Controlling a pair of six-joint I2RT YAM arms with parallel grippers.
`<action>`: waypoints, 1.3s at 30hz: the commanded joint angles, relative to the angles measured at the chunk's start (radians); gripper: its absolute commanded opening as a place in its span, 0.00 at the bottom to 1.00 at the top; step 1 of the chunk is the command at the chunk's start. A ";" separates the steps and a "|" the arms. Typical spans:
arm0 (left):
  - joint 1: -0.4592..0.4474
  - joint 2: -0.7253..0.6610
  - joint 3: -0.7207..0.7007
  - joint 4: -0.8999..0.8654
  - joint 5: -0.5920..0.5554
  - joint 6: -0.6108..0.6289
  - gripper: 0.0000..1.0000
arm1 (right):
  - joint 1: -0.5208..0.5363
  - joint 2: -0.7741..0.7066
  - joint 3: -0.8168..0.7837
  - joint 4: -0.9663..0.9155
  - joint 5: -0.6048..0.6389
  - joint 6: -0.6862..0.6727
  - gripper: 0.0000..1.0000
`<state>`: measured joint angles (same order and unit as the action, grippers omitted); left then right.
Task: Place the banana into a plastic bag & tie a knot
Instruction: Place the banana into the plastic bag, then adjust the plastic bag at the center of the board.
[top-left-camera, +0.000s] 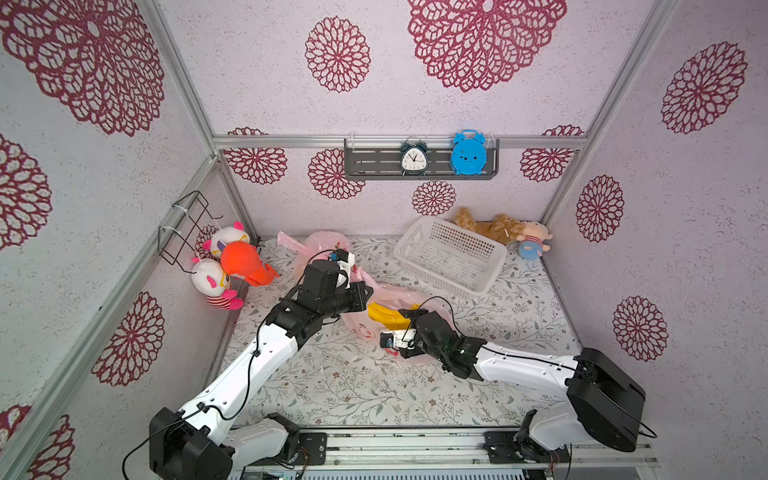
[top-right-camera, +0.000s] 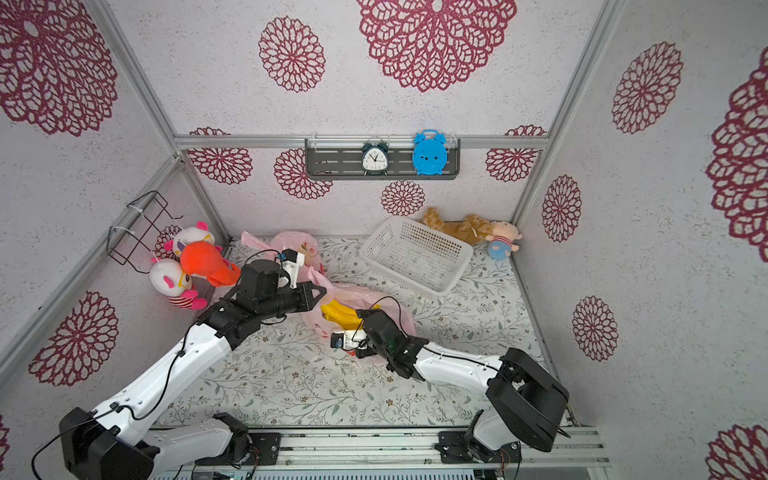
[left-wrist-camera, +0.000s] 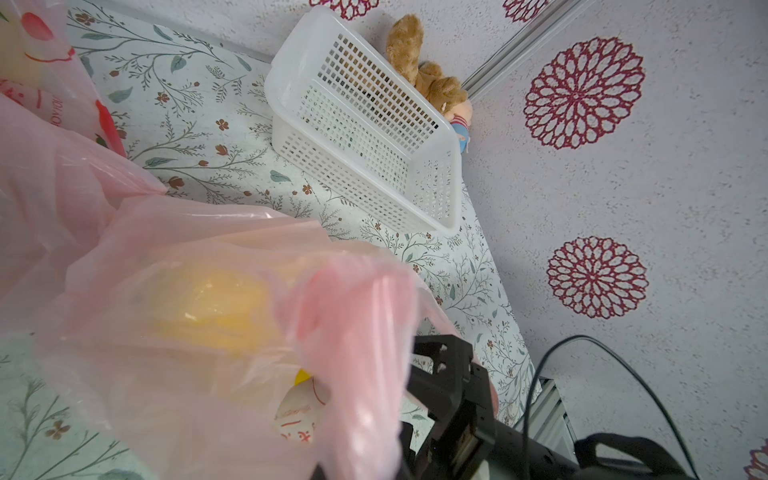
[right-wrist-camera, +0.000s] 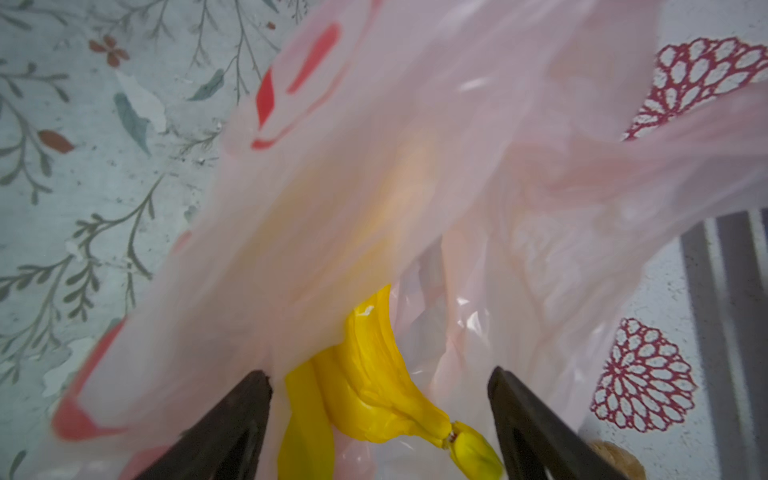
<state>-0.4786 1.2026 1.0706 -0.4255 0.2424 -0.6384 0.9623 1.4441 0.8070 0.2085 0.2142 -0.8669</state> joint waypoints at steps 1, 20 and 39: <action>0.007 0.014 -0.009 -0.007 -0.048 0.019 0.00 | -0.023 -0.070 0.082 -0.114 -0.044 0.191 0.87; 0.117 0.235 0.055 0.017 -0.167 0.070 0.00 | -0.367 -0.697 -0.416 0.214 -0.337 0.899 0.82; 0.135 0.254 0.046 -0.001 -0.156 0.069 0.00 | -0.348 -0.787 -0.715 0.479 -0.444 0.847 0.76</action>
<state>-0.3511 1.4666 1.1164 -0.4252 0.0837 -0.5762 0.6079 0.6167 0.0776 0.6140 -0.2554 0.0093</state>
